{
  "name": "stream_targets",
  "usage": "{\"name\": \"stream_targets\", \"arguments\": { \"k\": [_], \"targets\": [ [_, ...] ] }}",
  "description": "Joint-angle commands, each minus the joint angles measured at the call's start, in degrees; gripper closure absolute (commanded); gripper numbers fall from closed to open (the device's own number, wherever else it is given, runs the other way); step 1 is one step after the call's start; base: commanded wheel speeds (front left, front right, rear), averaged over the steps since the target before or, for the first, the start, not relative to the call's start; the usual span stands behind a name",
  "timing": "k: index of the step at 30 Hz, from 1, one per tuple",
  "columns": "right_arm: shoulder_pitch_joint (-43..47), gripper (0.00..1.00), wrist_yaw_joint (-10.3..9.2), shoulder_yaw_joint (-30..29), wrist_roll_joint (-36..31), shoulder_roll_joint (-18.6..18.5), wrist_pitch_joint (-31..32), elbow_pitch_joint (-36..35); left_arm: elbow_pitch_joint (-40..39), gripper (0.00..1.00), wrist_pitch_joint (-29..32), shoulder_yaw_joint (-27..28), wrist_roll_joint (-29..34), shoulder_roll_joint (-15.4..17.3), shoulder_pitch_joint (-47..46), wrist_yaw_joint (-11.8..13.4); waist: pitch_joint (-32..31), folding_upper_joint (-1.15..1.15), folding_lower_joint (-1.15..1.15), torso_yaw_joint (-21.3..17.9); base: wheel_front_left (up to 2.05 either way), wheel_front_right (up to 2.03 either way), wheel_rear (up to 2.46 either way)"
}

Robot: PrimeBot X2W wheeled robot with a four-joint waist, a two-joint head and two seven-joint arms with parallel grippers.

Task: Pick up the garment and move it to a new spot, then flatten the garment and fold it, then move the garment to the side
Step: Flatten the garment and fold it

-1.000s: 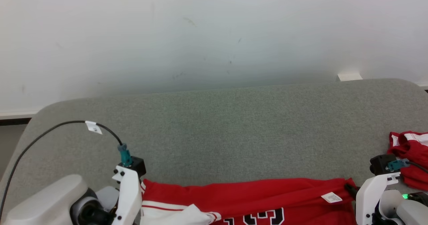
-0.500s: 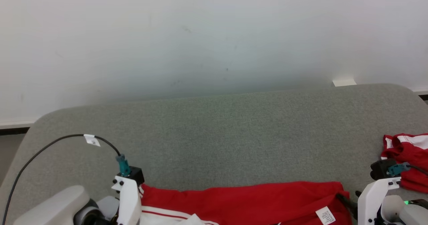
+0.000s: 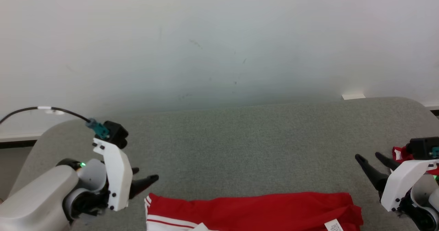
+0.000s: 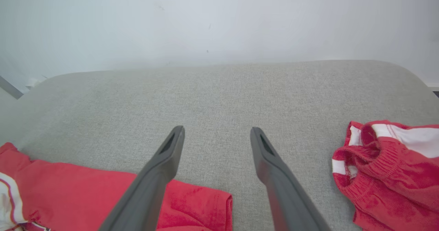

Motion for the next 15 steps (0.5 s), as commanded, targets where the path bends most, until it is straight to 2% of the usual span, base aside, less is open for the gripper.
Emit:
{"name": "stream_targets", "arguments": {
  "k": [1,7,11,15],
  "targets": [
    [0.3,0.0,-0.16,-0.7,-0.1,-1.2,-1.5,-1.3,-0.3,0.0,-3.3,0.8,1.9,0.8,0.7,0.6,-0.1,0.0,0.0,0.0,0.0,0.0,0.0],
    [2.4,0.0,-0.16,-4.7,-3.9,-4.5,-11.7,-5.5,-2.8,0.0,-20.0,5.5,4.9,1.0,5.3,5.3,-0.6,0.0,0.0,0.1,0.0,0.0,0.0],
    [5.7,0.0,-0.16,-10.0,-6.8,-4.0,-16.5,-6.1,-4.9,0.0,-32.2,9.1,7.2,1.3,9.8,10.4,-0.8,0.0,0.0,0.2,0.0,0.0,0.0],
    [10.1,0.0,-0.16,-18.7,-11.2,-1.7,-17.5,-7.6,-7.0,0.0,-42.8,12.4,8.1,1.0,14.9,15.5,-0.8,0.0,0.0,0.3,0.0,0.0,0.0]
  ]
}}
